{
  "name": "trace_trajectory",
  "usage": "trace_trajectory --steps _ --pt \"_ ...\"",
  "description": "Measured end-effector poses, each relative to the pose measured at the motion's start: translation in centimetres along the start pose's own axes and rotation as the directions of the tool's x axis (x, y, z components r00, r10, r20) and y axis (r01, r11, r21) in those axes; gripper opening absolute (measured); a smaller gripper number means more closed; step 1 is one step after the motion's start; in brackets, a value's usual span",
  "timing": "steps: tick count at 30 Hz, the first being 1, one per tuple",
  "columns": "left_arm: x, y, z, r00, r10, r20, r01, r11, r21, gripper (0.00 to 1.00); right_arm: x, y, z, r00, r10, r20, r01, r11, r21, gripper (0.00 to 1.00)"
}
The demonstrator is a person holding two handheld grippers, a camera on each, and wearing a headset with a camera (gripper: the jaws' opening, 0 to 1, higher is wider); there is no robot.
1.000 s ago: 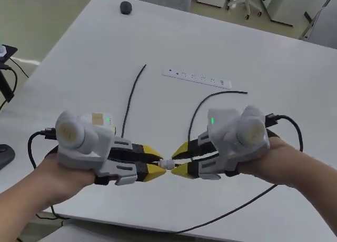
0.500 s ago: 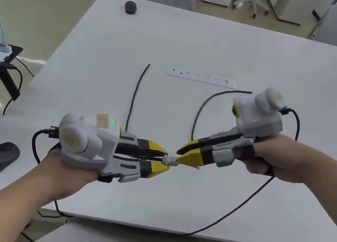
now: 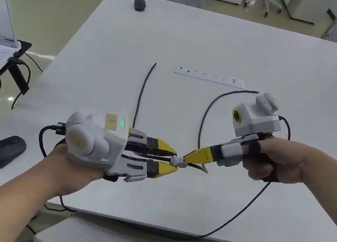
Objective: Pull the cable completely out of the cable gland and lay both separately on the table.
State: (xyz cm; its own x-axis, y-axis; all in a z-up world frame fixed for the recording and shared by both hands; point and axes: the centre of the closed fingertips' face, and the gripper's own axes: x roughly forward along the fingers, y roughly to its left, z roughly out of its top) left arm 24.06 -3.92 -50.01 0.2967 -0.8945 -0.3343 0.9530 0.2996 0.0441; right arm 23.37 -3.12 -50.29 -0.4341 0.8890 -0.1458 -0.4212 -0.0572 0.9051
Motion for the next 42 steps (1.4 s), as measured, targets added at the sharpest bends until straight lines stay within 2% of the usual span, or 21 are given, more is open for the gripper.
trace_trajectory --steps 4,7,11,16,19,22,24,25,27,28,31,32,33,34,35,36,37,38,39,40,42 --pt "0.4 -0.3 -0.1 0.9998 -0.01 -0.02 0.01 1.0 0.016 0.15 0.0 -0.2 -0.3 0.9998 0.011 -0.019 -0.009 0.998 0.067 0.09" --pt "0.4 -0.3 -0.1 0.9997 -0.011 -0.023 0.012 1.0 0.025 0.15 0.0 0.0 -0.5 0.9992 0.017 -0.036 -0.015 0.998 0.055 0.09" --pt "0.6 -0.4 0.0 0.9995 -0.022 -0.022 0.022 1.0 0.008 0.15 0.0 0.2 -1.0 0.9926 -0.031 -0.117 0.017 0.993 -0.118 0.07" --pt "0.4 -0.3 -0.2 0.9997 -0.018 -0.017 0.017 1.0 -0.023 0.15 0.1 0.3 -0.8 0.9854 -0.078 -0.151 0.05 0.982 -0.184 0.06" --pt "0.4 -0.4 -0.3 0.9995 -0.02 -0.023 0.019 0.999 -0.049 0.15 0.2 0.0 -0.9 0.9742 -0.13 -0.185 0.076 0.959 -0.274 0.06" --pt "0.5 -0.5 -0.6 0.999 -0.03 -0.032 0.027 0.997 -0.077 0.15 0.4 -0.3 -1.3 0.9531 -0.202 -0.225 0.11 0.925 -0.364 0.06" --pt "0.5 -0.6 -0.9 0.9986 -0.036 -0.038 0.032 0.995 -0.093 0.15 0.4 -0.4 -1.5 0.9326 -0.259 -0.251 0.13 0.891 -0.434 0.06" --pt "0.5 -0.6 -0.9 0.9986 -0.036 -0.038 0.032 0.994 -0.108 0.15 0.4 -0.4 -1.5 0.9213 -0.295 -0.254 0.145 0.866 -0.479 0.06" --pt "0.4 -0.4 -0.9 0.9991 -0.029 -0.031 0.024 0.99 -0.142 0.15 0.5 -0.4 -1.4 0.9086 -0.34 -0.242 0.17 0.831 -0.53 0.06" --pt "0.3 -0.3 -0.8 0.9994 -0.026 -0.021 0.022 0.987 -0.161 0.15 0.5 -0.4 -1.2 0.9004 -0.369 -0.231 0.181 0.8 -0.572 0.06" --pt "0.0 -0.1 -0.6 0.9999 -0.017 0.002 0.017 0.979 -0.202 0.15 0.5 -0.2 -1.0 0.8799 -0.433 -0.195 0.214 0.728 -0.652 0.06" --pt "-0.1 -0.2 -0.6 0.9998 -0.021 0.008 0.022 0.976 -0.218 0.15 0.5 -0.1 -0.9 0.8679 -0.462 -0.182 0.221 0.688 -0.691 0.06" --pt "-0.1 -0.1 -0.5 0.9999 -0.012 0.012 0.015 0.973 -0.231 0.15 0.5 -0.2 -0.8 0.8574 -0.487 -0.166 0.24 0.663 -0.709 0.06" --pt "-0.2 -0.1 -0.5 0.9998 -0.014 0.014 0.017 0.972 -0.236 0.15 0.6 -0.1 -1.0 0.8408 -0.517 -0.16 0.247 0.629 -0.737 0.06" --pt "-0.2 -0.3 -0.4 0.9997 -0.018 0.018 0.022 0.966 -0.259 0.15 0.6 -0.1 -1.0 0.8333 -0.53 -0.156 0.244 0.606 -0.757 0.06" --pt "-0.2 -0.3 -0.4 0.9997 -0.014 0.019 0.018 0.964 -0.265 0.15 0.4 -0.5 -0.8 0.8131 -0.566 -0.134 0.251 0.549 -0.797 0.06" --pt "-0.3 -0.3 -0.4 0.9997 -0.012 0.019 0.017 0.962 -0.274 0.15 0.4 -0.6 -0.8 0.8005 -0.587 -0.122 0.261 0.525 -0.81 0.06" --pt "-0.3 -0.2 -0.4 0.9997 -0.01 0.021 0.016 0.953 -0.303 0.15 0.5 -0.6 -0.7 0.7817 -0.615 -0.103 0.272 0.485 -0.831 0.06" --pt "-0.4 -0.2 -0.3 0.9997 -0.007 0.025 0.015 0.947 -0.321 0.15 0.5 -0.6 -0.7 0.7704 -0.631 -0.091 0.268 0.451 -0.851 0.06" --pt "-0.5 -0.1 -0.3 0.9996 -0.002 0.028 0.012 0.941 -0.339 0.15 0.6 -0.6 -0.5 0.7574 -0.65 -0.059 0.265 0.388 -0.883 0.06" --pt "-0.7 0.2 -0.3 0.9996 0.008 0.028 0.004 0.918 -0.397 0.15 0.7 -0.6 -0.3 0.7428 -0.669 -0.021 0.282 0.341 -0.897 0.06"
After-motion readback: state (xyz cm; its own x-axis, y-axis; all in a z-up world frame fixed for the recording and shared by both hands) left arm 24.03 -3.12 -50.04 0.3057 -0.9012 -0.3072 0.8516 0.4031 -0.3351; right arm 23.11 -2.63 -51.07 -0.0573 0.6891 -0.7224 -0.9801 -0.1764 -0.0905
